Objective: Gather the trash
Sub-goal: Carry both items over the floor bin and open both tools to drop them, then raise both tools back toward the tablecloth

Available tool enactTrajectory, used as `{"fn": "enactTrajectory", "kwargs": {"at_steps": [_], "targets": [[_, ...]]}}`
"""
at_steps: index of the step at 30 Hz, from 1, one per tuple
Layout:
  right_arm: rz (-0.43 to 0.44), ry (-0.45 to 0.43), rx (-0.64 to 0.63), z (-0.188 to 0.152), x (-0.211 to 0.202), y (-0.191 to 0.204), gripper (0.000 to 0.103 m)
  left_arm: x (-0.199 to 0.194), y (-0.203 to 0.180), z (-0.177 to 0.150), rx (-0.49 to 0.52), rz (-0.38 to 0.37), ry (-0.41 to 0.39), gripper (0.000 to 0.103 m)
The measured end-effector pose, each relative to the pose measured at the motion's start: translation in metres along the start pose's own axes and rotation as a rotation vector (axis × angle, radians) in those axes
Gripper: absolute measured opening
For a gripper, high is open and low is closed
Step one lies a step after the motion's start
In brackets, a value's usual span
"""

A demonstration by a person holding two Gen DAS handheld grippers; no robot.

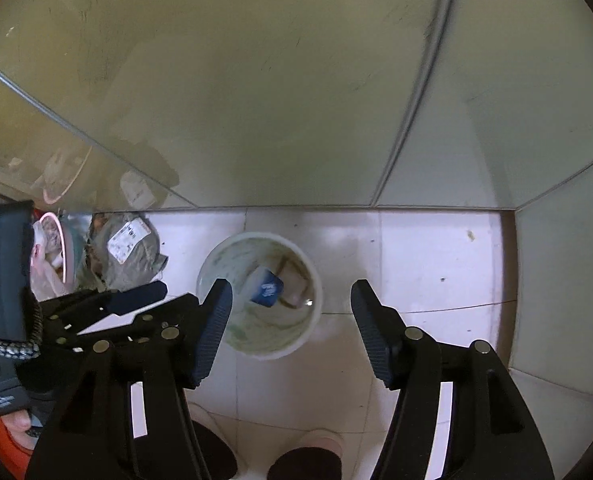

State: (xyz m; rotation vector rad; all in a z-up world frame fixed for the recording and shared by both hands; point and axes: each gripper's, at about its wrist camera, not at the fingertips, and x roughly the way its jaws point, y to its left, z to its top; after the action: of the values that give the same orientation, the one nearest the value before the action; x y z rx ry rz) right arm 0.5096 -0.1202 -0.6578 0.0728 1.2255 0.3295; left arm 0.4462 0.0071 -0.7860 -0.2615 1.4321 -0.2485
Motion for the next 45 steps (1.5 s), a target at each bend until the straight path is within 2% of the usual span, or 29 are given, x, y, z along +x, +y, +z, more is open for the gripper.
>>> {"fn": "enactTrajectory", "kwargs": {"at_steps": [4, 8, 12, 17, 25, 31, 37, 42, 45], "targets": [[0.006, -0.015, 0.007, 0.006, -0.029, 0.007, 0.058, -0.032, -0.003, 0.001, -0.022, 0.018, -0.013, 0.038], [0.005, -0.029, -0.004, 0.012, -0.07, 0.021, 0.058, -0.094, -0.013, 0.005, -0.019, 0.065, -0.057, 0.038], [0.009, -0.047, -0.011, 0.02, -0.124, 0.038, 0.058, -0.174, -0.026, 0.01, -0.014, 0.091, -0.125, 0.038], [0.009, -0.089, -0.015, 0.03, -0.203, 0.061, 0.058, -0.276, -0.047, 0.012, -0.008, 0.084, -0.196, 0.038], [0.0, -0.218, -0.032, 0.043, -0.34, 0.105, 0.058, -0.422, -0.072, 0.012, 0.026, 0.08, -0.311, 0.038], [0.011, -0.332, -0.022, 0.048, -0.417, 0.127, 0.058, -0.516, -0.084, 0.014, 0.08, 0.081, -0.419, 0.039], [-0.017, -0.444, 0.011, 0.059, -0.472, 0.147, 0.059, -0.59, -0.096, 0.02, 0.129, 0.08, -0.539, 0.046], [-0.039, -0.517, 0.025, 0.064, -0.507, 0.152, 0.06, -0.627, -0.1, 0.03, 0.127, 0.08, -0.618, 0.062], [-0.052, -0.556, 0.027, 0.07, -0.524, 0.15, 0.061, -0.638, -0.101, 0.041, 0.121, 0.083, -0.644, 0.068]]}}
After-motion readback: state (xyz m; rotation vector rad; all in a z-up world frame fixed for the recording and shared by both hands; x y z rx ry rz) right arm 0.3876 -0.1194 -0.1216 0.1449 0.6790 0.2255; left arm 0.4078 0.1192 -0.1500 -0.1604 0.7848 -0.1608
